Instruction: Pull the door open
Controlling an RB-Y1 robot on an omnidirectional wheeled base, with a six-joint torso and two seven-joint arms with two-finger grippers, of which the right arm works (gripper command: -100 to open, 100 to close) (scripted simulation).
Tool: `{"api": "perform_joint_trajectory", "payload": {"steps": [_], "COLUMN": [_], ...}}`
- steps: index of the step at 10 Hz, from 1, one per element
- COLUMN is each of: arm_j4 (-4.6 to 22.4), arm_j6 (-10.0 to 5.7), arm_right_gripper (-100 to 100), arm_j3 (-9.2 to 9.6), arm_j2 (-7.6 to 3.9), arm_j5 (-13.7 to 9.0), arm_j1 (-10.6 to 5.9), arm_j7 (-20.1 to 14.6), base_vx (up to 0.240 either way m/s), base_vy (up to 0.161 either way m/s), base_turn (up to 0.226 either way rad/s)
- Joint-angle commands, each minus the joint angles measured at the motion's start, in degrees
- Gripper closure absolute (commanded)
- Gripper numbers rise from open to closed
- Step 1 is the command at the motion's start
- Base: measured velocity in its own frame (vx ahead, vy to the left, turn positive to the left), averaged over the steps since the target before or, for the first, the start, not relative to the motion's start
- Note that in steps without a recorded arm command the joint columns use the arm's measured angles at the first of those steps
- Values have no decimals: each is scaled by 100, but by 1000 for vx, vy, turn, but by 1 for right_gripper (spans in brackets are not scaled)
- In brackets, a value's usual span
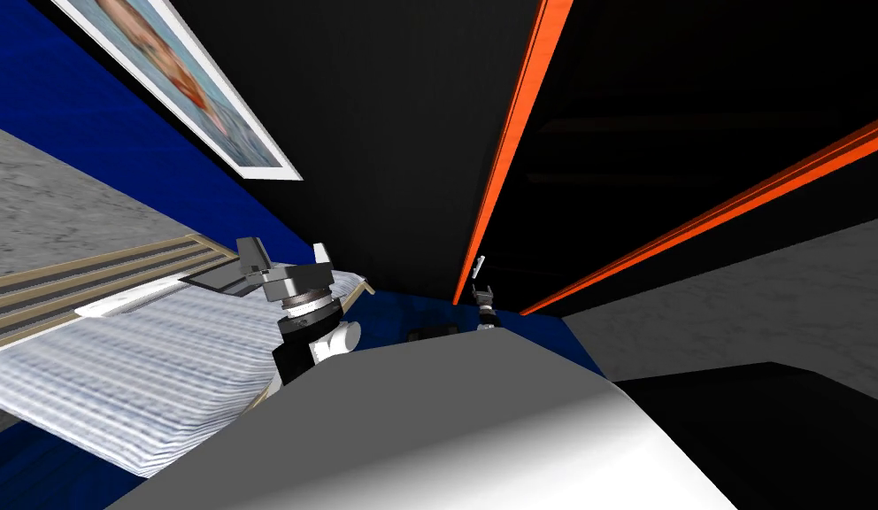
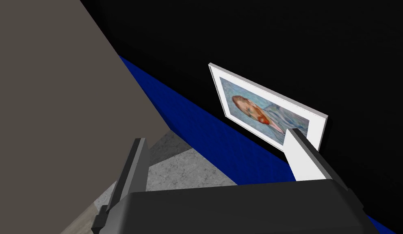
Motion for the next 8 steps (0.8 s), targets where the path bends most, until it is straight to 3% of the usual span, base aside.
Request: {"api": "perform_joint_trajectory", "payload": {"steps": [1,2,3,8], "arm_j4": [161,229,123,470], "arm_j6": [-73,-100,-66,-190], "arm_right_gripper": [-100,-100,-100,-100], "arm_j3": [37,52,38,-146], "arm_j2": [-38,-53,-47,-347], "arm_j5": [-103,-154,-121,-232], "arm_j1": [-35,-49,2,10], "arm_j7": [-176,-247,-171,-631], "base_vx": [79,64,26,174], "base_vy": [-64,-61,-27,-13], "base_turn": [84,67,14,111]}}
